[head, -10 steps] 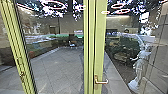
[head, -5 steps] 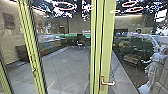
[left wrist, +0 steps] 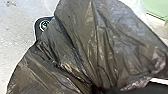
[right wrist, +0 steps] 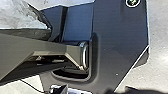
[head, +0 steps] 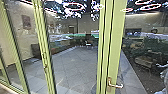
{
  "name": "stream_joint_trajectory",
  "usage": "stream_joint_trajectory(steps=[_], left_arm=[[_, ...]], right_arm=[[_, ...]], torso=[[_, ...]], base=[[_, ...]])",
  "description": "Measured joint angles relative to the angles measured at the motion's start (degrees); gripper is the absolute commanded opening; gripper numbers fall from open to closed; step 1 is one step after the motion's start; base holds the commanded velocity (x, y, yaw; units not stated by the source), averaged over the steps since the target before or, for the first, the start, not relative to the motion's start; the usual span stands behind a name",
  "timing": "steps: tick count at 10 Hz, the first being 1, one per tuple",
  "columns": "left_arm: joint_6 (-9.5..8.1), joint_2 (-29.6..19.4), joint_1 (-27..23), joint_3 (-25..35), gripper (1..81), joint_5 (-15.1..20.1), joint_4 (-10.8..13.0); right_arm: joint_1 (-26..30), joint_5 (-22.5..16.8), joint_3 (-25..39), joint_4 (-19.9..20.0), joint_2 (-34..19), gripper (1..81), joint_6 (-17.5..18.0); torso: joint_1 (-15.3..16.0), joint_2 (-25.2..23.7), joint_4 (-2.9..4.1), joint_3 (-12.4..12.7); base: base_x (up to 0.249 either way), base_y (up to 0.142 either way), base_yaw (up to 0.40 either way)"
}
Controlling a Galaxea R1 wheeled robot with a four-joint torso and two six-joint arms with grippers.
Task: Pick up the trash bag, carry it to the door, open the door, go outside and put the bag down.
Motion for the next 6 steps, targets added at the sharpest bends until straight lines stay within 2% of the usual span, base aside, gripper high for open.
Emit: stream_joint_trajectory(steps=[3,5,6], left_arm=[[0.0,0.05,0.06,0.02,1.0,0.12,0.02],[-0.01,0.05,0.23,-0.05,1.0,0.22,0.02],[-0.01,0.02,0.09,-0.05,1.0,0.17,0.02]], right_arm=[[-0.04,0.05,-0.02,0.0,0.0,81.1,0.0],[0.16,0.16,-0.17,0.01,0.06,81.1,0.0],[0.16,0.24,-0.3,0.01,0.2,81.1,0.0]], torso=[[0.0,0.0,0.0,0.0],[0.0,0.0,0.0,0.0],[0.0,0.0,0.0,0.0]], base=[[0.0,0.0,0.156],[0.0,0.0,0.0],[0.0,-0.082,0.0]])
